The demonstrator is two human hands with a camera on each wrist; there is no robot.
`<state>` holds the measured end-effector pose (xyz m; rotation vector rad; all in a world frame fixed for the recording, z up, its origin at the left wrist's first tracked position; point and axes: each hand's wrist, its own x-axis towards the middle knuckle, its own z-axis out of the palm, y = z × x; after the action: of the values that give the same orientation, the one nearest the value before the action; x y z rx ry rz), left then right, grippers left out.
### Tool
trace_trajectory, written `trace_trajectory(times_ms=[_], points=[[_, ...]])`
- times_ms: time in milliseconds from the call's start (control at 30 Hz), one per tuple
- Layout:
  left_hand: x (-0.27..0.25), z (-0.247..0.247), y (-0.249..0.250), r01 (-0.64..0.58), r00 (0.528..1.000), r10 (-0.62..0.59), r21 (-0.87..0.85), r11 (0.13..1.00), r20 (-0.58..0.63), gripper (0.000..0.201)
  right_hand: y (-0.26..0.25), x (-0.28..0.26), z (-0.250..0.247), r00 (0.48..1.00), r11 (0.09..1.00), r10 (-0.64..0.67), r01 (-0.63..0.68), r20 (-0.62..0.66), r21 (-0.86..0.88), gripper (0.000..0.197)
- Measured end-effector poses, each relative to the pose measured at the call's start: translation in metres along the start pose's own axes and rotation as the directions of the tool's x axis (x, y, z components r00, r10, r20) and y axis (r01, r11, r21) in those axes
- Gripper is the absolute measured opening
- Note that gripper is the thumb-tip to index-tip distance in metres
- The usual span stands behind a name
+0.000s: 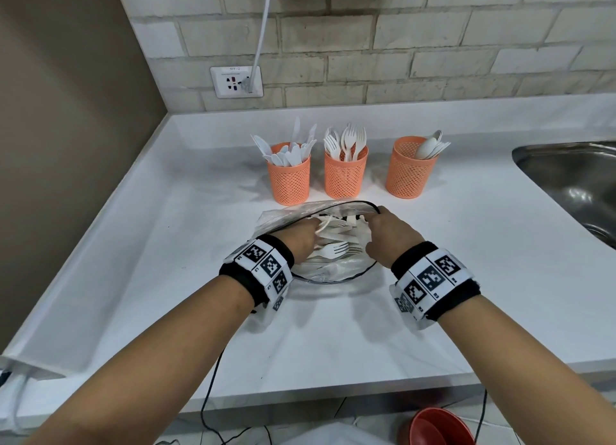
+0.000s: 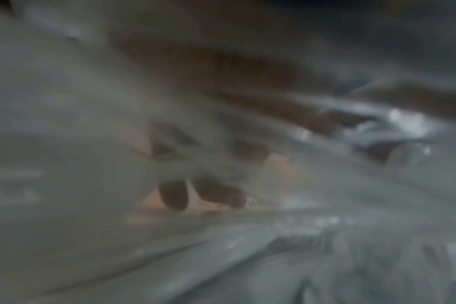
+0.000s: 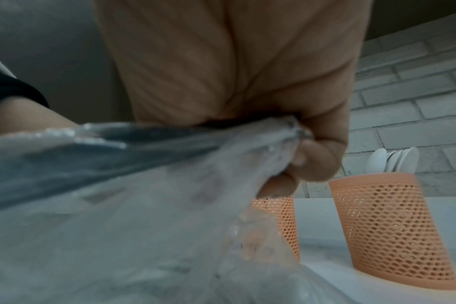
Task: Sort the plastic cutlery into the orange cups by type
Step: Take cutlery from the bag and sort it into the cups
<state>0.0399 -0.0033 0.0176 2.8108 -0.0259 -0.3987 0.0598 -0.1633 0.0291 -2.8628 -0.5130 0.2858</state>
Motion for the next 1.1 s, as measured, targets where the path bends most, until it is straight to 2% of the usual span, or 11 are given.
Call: trace_trajectory(times_ms=[100,200,300,467,600,700,800,867,967,1033,1100], points=[[-0.001,0.002,-0.001,0.029,0.998,-0.028,0.017,0.999,-0.056,0.037,-0.001,0.001,0.000,1.000,1.000,0.006,-0.006,-0.004,-0.001,0.044],[0.000,0.006,-0.002,0.049,0.994,-0.056,-0.076,0.996,-0.092,0.043,-0.002,0.002,0.000,1.000,1.000,0.004,-0.004,-0.011,0.000,0.047],[-0.001,0.008,0.000,0.075,0.996,-0.081,-0.155,0.985,-0.034,0.051,-0.001,0.002,0.000,1.000,1.000,0.006,-0.006,-0.011,0.006,0.046],[-0.007,0.011,0.007,0.011,0.999,-0.013,-0.033,0.999,-0.046,0.049,-0.001,0.001,-0.001,1.000,1.000,0.012,-0.012,-0.007,0.006,0.046],[-0.005,0.009,0.007,0.010,0.996,-0.017,0.071,0.997,0.092,0.042,-0.001,0.001,-0.002,1.000,1.000,0.005,-0.005,-0.006,0.001,0.042],[-0.009,0.008,0.001,-0.047,0.998,0.043,0.078,0.996,0.050,0.031,0.002,0.002,-0.003,1.000,1.000,0.014,-0.014,-0.014,0.007,0.041],[-0.013,-0.001,-0.003,-0.134,0.990,0.137,0.101,0.986,-0.022,0.032,0.002,0.003,-0.001,1.000,1.000,0.018,-0.018,-0.022,0.004,0.044],[-0.017,-0.009,-0.003,-0.216,0.972,0.218,0.029,0.976,-0.084,0.036,0.001,0.004,0.000,1.000,1.000,0.020,-0.020,-0.022,0.004,0.047],[-0.023,-0.020,-0.004,-0.260,0.953,0.205,-0.259,0.930,-0.221,0.033,0.002,0.005,0.000,0.999,1.000,0.018,-0.017,-0.030,0.016,0.052],[-0.025,-0.025,-0.004,-0.283,0.955,0.187,-0.528,0.801,-0.230,0.018,0.003,0.005,-0.001,0.999,0.999,0.012,-0.010,-0.034,0.035,0.056],[-0.025,-0.027,-0.007,-0.312,0.948,0.183,-0.657,0.686,-0.259,0.017,0.003,0.004,-0.001,0.999,0.998,-0.001,0.004,-0.046,0.056,0.056]])
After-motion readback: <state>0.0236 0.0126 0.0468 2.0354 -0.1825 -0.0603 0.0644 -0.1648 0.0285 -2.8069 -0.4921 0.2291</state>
